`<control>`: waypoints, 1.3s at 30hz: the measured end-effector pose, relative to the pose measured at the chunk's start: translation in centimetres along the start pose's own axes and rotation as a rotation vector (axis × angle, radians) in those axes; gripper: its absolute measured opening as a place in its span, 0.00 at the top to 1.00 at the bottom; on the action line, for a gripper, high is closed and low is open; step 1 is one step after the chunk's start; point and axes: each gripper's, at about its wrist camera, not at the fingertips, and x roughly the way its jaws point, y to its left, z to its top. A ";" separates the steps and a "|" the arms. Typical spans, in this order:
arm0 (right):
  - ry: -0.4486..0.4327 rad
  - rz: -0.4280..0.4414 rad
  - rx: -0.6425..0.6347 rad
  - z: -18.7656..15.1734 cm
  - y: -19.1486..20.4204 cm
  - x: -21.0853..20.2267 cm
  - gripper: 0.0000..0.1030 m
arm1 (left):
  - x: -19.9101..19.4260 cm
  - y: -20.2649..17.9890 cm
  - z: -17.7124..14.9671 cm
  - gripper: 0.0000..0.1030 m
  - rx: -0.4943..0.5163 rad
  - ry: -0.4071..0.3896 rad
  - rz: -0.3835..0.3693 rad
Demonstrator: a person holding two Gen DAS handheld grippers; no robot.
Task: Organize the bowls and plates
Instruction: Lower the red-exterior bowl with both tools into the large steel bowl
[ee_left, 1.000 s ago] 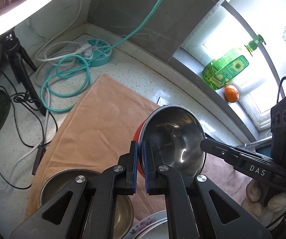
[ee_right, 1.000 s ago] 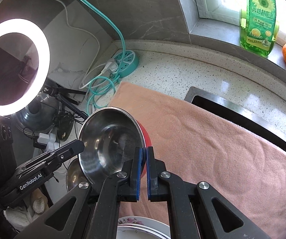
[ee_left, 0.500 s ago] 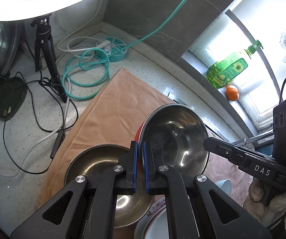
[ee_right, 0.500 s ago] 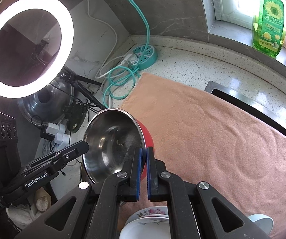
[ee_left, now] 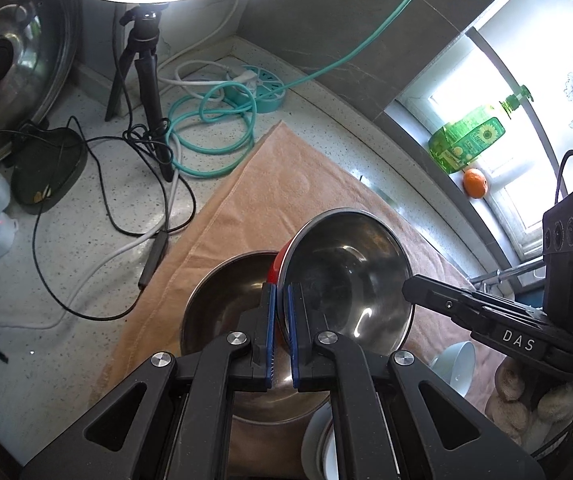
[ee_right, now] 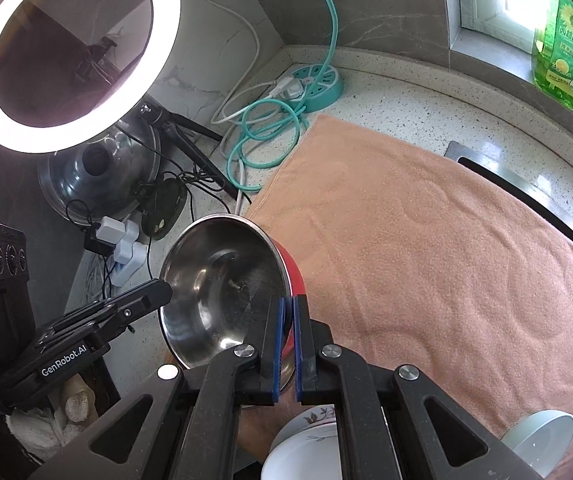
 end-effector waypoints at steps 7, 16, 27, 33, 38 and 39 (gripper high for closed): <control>0.018 -0.015 -0.021 -0.8 1.2 1.2 0.96 | 0.0 1.2 -0.7 0.96 0.006 0.014 0.018; 0.049 -0.039 -0.026 -2.0 1.8 3.1 0.95 | 1.0 2.5 -1.7 0.96 -0.004 0.048 0.035; 0.067 -0.076 -0.035 -2.8 2.3 4.8 0.95 | 2.3 3.2 -2.2 0.96 0.015 0.085 0.059; 0.079 -0.090 -0.038 -2.9 2.3 5.5 0.95 | 2.7 3.6 -2.2 0.96 0.019 0.096 0.063; 0.087 -0.097 -0.037 -2.9 2.4 6.1 0.95 | 2.9 3.7 -2.3 0.96 0.023 0.100 0.069; 0.088 -0.100 -0.038 -2.9 2.4 6.2 0.95 | 3.1 3.7 -2.3 0.96 0.026 0.102 0.072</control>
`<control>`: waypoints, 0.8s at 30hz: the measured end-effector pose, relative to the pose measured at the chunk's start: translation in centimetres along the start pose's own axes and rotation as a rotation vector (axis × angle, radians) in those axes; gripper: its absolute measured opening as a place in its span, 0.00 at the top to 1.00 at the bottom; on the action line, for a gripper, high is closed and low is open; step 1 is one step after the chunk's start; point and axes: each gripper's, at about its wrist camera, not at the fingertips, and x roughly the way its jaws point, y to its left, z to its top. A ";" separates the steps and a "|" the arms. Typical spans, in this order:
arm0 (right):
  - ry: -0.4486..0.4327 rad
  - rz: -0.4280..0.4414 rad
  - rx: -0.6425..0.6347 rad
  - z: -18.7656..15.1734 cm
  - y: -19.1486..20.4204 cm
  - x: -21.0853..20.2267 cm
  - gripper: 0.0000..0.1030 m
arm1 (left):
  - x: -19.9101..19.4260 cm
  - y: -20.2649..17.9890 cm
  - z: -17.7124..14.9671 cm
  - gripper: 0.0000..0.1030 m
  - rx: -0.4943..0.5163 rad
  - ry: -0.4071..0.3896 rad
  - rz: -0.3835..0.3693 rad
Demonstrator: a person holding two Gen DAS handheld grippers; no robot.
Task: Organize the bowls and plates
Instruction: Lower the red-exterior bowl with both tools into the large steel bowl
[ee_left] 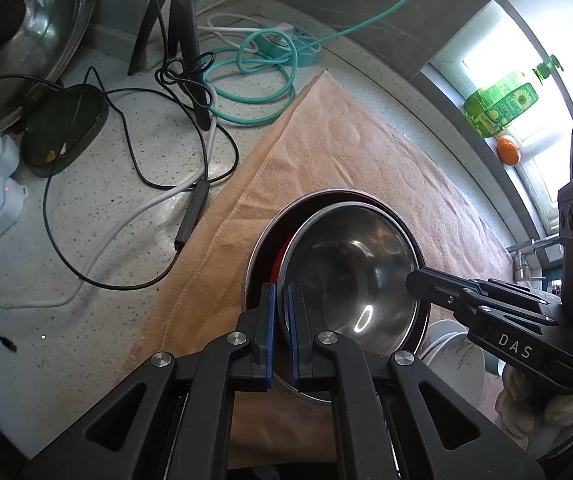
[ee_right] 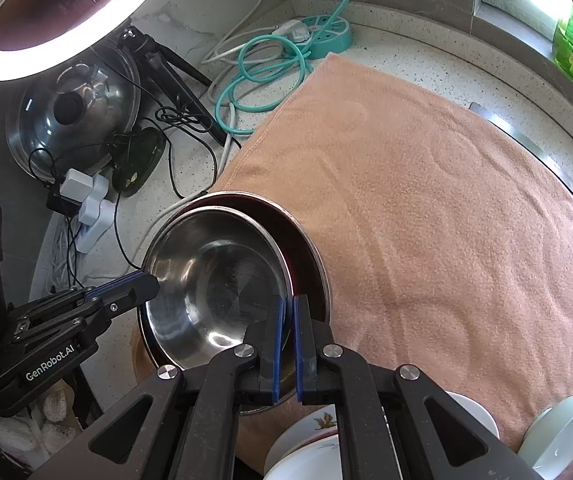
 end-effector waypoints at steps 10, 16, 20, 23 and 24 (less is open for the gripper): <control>-0.002 -0.030 -0.022 0.2 0.3 0.4 0.95 | 0.8 0.2 -0.1 0.96 0.002 0.013 0.008; 0.003 -0.046 -0.033 0.4 0.3 0.6 0.94 | 0.9 0.0 0.0 0.96 0.007 0.012 0.009; -0.002 -0.056 -0.039 0.4 0.5 0.6 0.93 | 0.9 -0.1 0.1 0.96 0.017 0.018 0.014; -0.004 -0.062 -0.040 0.4 0.6 0.6 0.92 | 1.0 -0.2 0.0 0.96 0.029 0.020 0.016; -0.004 -0.062 -0.041 0.4 0.6 0.6 0.92 | 1.0 -0.3 0.0 0.96 0.031 0.021 0.016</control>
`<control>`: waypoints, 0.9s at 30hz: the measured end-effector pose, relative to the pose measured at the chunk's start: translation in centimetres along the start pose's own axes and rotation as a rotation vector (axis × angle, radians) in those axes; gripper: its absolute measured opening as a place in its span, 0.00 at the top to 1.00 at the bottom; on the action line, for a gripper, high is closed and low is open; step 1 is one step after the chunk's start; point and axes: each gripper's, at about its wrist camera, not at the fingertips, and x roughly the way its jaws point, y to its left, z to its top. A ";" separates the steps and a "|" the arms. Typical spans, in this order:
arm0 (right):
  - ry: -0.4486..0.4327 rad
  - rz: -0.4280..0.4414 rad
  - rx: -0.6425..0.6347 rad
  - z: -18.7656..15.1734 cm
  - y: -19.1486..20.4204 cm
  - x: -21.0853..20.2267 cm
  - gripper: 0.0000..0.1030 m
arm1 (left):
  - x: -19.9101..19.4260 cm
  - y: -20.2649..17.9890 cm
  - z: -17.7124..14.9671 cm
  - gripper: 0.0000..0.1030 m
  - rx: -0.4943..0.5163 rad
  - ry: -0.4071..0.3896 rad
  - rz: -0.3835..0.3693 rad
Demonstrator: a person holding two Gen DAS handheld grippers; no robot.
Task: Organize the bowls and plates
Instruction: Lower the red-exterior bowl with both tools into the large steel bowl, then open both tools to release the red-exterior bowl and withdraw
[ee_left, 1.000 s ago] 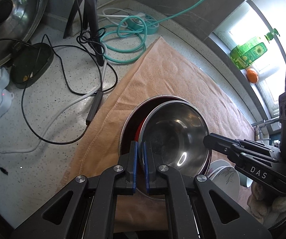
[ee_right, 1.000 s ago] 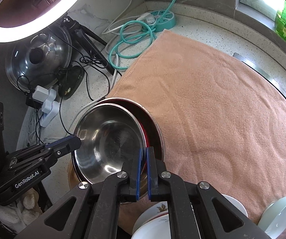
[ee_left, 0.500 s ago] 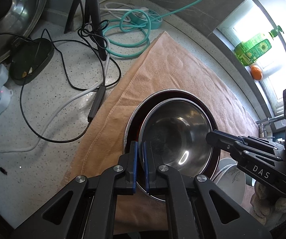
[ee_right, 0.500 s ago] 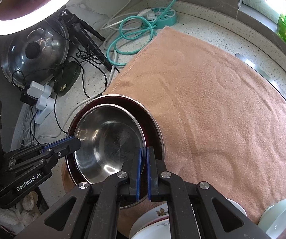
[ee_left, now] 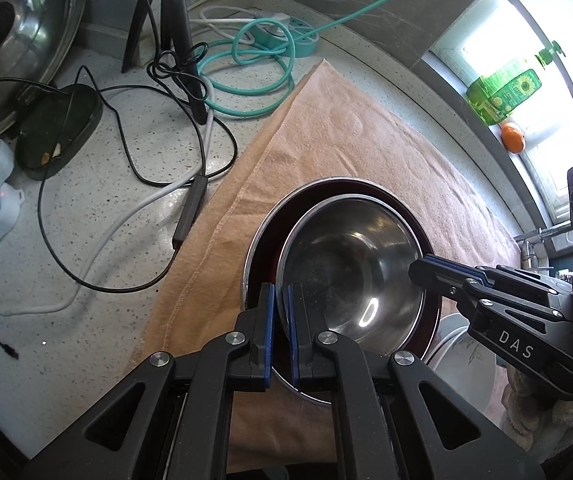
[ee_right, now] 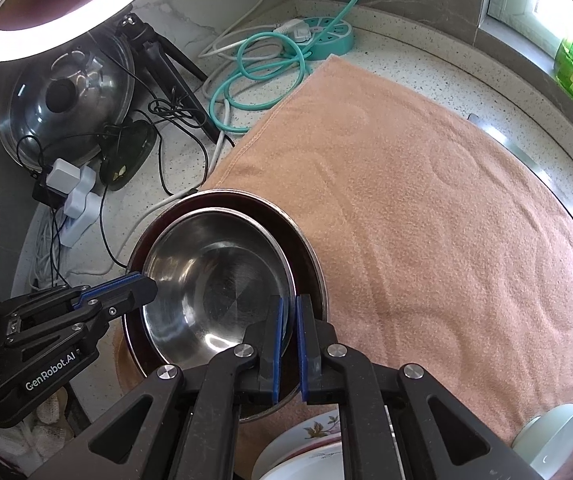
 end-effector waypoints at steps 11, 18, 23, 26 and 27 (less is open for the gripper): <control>-0.057 0.002 0.000 0.1 0.3 -2.0 0.81 | -0.6 0.1 0.2 0.94 -0.006 -0.020 -0.009; -0.113 -0.006 0.001 -0.3 0.5 -4.2 0.81 | -2.8 0.0 0.4 0.94 0.008 -0.069 -0.027; -0.167 -0.035 0.003 -1.1 0.6 -5.9 0.81 | -4.6 -0.4 0.5 0.94 0.033 -0.113 -0.030; -0.203 -0.047 0.014 -1.7 0.5 -7.1 0.81 | -5.4 -0.6 0.5 0.94 0.047 -0.137 -0.032; -0.217 -0.048 0.025 -2.0 0.4 -7.6 0.81 | -5.6 -0.7 0.5 0.94 0.055 -0.148 -0.029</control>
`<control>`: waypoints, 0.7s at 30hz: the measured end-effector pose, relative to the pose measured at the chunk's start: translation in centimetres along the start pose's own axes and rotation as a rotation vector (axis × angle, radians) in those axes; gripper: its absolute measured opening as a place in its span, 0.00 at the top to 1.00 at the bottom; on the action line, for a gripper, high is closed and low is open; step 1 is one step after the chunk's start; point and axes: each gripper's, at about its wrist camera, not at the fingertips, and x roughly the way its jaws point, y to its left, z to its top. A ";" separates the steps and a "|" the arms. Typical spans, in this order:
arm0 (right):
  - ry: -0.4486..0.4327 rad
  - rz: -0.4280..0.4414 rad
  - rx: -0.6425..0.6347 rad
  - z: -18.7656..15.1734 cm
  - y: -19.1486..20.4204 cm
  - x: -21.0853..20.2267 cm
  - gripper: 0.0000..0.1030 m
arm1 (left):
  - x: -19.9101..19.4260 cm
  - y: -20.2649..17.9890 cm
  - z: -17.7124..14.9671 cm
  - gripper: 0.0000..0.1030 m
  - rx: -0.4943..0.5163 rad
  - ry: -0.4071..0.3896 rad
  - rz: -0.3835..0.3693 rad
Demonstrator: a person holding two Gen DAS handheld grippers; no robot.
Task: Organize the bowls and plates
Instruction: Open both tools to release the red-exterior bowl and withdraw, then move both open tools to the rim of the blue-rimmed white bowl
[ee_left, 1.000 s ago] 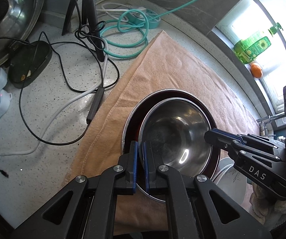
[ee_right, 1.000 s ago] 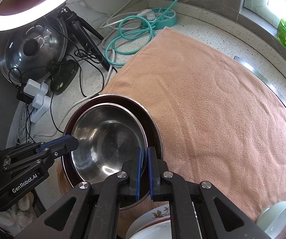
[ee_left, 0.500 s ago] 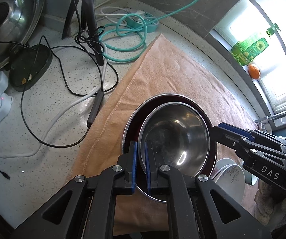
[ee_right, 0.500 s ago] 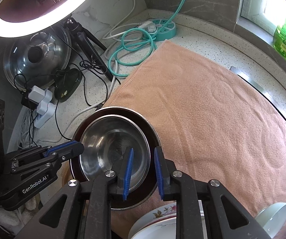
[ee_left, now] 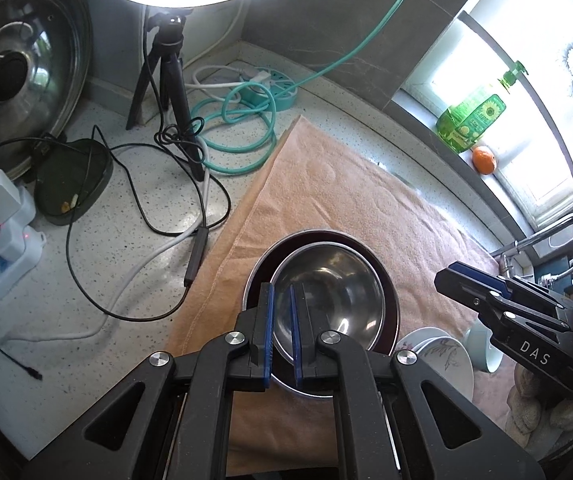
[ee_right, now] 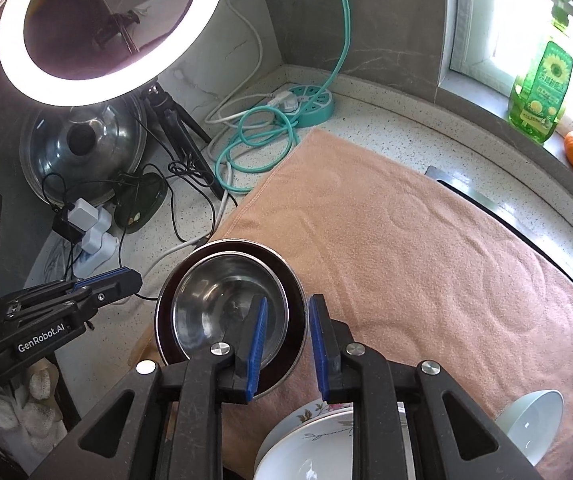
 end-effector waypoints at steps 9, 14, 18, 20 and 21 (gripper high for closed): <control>-0.096 -0.062 0.130 -2.6 -2.1 -4.1 0.81 | -1.4 -1.2 -0.7 0.94 0.095 -0.039 -0.014; -0.145 -0.114 0.210 -4.9 -3.4 -6.4 0.81 | -2.1 -2.0 -1.3 0.94 0.145 -0.050 -0.034; -0.181 -0.129 0.279 -6.5 -4.4 -7.9 0.81 | -2.3 -3.1 -1.6 0.94 0.188 -0.049 -0.051; -0.195 -0.140 0.294 -7.0 -4.8 -8.6 0.81 | -2.2 -3.8 -1.7 0.94 0.205 -0.043 -0.069; -0.201 -0.152 0.303 -7.3 -5.1 -9.0 0.81 | -2.2 -4.3 -1.8 0.94 0.214 -0.043 -0.076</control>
